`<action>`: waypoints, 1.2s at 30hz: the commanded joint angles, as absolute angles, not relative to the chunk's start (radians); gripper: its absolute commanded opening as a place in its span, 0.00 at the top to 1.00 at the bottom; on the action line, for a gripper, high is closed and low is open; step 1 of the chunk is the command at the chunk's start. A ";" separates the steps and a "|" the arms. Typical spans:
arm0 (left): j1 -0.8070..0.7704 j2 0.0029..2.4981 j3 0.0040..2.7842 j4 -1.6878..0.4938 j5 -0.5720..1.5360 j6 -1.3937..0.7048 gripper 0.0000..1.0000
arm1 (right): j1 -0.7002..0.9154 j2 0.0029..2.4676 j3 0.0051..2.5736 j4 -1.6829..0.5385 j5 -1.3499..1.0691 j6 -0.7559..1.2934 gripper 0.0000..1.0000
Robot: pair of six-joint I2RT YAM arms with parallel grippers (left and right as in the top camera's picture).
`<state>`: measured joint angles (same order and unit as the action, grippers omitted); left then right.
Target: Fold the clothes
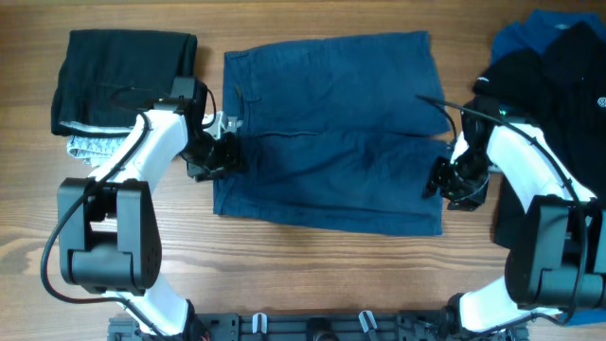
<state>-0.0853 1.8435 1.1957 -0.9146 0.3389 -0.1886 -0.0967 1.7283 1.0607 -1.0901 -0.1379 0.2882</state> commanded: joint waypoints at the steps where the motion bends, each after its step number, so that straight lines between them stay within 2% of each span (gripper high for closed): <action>1: -0.087 1.839 1.190 -0.909 0.351 -0.168 0.37 | -0.124 1.729 1.015 -1.026 -0.158 0.319 0.47; 4: -0.087 1.839 1.190 -0.910 0.351 -0.168 0.37 | -0.130 1.729 0.982 -0.964 -0.186 0.318 0.50; 12: -0.087 1.839 1.190 -0.912 0.351 -0.168 0.37 | -0.130 1.729 0.940 -0.980 -0.211 0.343 0.54; 13: -0.087 1.839 1.190 -0.912 0.351 -0.168 0.36 | -0.130 1.729 0.940 -0.980 -0.211 0.344 0.59; 15: -0.087 1.839 1.190 -0.912 0.351 -0.168 0.37 | -0.130 1.729 0.940 -0.993 -0.212 0.343 0.83; 16: -0.087 1.839 1.190 -0.911 0.351 -0.168 0.37 | -0.130 1.729 0.940 -0.999 -0.211 0.344 0.87; 19: -0.087 1.839 1.190 -0.910 0.351 -0.168 0.37 | -0.130 1.729 0.940 -1.015 -0.211 0.344 0.89; 20: -0.087 1.839 1.190 -0.910 0.351 -0.168 0.37 | -0.130 1.729 0.940 -1.023 -0.211 0.343 0.95; 29: -0.087 1.839 1.190 -0.913 0.351 -0.168 0.36 | -0.134 1.721 0.941 -1.097 -0.152 0.360 0.96; 31: -0.087 1.839 1.190 -0.913 0.351 -0.168 0.36 | -0.182 1.703 0.941 -1.090 -0.127 0.441 0.96; 36: -0.087 1.839 1.190 -0.910 0.351 -0.168 0.36 | -0.277 1.690 0.940 -1.138 -0.100 0.448 0.96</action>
